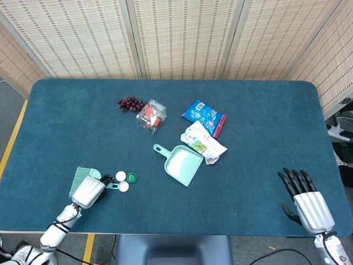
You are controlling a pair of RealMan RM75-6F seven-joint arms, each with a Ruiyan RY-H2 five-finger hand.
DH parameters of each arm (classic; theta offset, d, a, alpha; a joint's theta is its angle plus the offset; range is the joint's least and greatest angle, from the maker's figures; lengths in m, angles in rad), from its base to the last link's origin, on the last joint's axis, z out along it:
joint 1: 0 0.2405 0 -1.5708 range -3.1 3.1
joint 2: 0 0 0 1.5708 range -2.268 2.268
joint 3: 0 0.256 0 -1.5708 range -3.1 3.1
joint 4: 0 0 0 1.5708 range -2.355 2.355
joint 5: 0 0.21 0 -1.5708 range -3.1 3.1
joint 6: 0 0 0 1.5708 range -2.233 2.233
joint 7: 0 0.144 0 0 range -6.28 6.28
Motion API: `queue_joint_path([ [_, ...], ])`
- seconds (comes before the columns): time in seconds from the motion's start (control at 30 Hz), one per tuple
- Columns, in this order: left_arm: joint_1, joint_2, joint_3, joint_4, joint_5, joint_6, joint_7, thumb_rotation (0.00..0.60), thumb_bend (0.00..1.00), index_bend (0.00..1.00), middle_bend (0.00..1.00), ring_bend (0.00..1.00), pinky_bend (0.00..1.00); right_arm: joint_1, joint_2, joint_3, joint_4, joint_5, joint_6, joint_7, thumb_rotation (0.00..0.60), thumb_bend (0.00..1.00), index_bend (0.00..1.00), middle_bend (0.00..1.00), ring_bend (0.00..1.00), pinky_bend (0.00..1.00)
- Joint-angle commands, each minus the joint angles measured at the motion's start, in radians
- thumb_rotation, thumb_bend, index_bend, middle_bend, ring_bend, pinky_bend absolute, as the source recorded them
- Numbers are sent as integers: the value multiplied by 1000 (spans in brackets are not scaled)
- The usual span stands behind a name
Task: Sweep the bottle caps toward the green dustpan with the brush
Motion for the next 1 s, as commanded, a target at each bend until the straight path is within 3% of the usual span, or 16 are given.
queue_joint_path([
  [0.03,-3,-9,2,12,-4,-4,2,600,358,331,408,782,904,0,0,0,0,1,-1,-1,600,275,0,0,0,0],
  [0.33,-7,-35,8,53,-4,11,5,600,358,382,432,782,903,3,3,1,-2,9,-9,-1,600,276,0,0,0,0],
  [0.6,2,-60,4,99,8,85,-5,600,379,561,619,799,906,4,3,-1,-3,8,-12,-3,600,276,0,0,0,0],
  [0.73,13,-70,-13,110,13,165,-55,600,454,659,718,815,919,4,2,-2,-4,8,-14,-4,600,276,0,0,0,0],
  [0.87,19,-78,-44,108,10,269,-240,600,564,734,819,820,922,5,2,-3,-4,10,-18,-5,600,276,0,0,0,0],
  [1.0,16,-97,-112,103,-31,365,-592,600,633,753,855,820,922,5,4,-5,-8,10,-20,-4,600,276,0,0,0,0],
])
